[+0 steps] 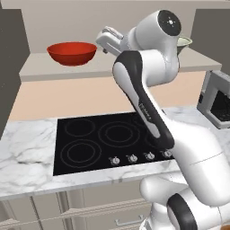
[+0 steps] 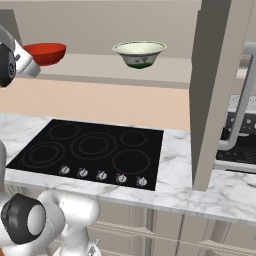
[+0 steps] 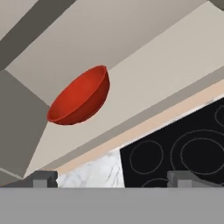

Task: Move the bowls from the cabinet to the plates on the dining table.

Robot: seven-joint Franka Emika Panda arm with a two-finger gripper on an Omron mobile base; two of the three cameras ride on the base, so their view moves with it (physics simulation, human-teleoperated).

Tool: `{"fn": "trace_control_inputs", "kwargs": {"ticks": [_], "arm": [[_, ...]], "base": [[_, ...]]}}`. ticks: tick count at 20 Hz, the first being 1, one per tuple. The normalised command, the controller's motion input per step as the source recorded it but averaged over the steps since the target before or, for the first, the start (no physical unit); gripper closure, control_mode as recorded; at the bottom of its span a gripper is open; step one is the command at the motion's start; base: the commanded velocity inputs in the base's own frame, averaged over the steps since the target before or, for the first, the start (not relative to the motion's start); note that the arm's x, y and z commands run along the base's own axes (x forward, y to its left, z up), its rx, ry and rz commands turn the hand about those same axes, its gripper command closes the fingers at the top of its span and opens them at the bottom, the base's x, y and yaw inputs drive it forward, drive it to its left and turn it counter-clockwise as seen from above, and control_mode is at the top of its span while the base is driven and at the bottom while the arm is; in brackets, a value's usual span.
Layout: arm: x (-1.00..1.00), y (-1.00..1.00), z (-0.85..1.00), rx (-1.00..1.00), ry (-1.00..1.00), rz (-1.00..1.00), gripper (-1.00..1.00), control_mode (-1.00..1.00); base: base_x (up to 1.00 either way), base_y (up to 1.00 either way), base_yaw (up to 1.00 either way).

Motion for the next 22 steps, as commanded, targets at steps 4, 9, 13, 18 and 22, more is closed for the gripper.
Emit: {"fn": "trace_control_inputs", "kwargs": {"ticks": [4,9,13,18,22], "arm": [[0.19,-0.27,0.0,0.11,0.02,0.06,-1.0,-1.0],[0.34,-0.19,0.0,0.01,0.08,0.06,-1.0,-1.0],[0.23,-0.11,0.0,0.0,0.07,0.05,-1.0,-1.0],[0.15,-0.07,0.0,0.0,0.0,0.01,-1.0,-1.0],[0.32,0.0,-0.01,0.0,0.0,0.01,-1.0,-1.0]], "base": [[0.0,0.0,0.0],[0.0,0.0,0.0],[0.0,0.0,0.0],[0.0,0.0,0.0],[0.0,0.0,0.0]]}}
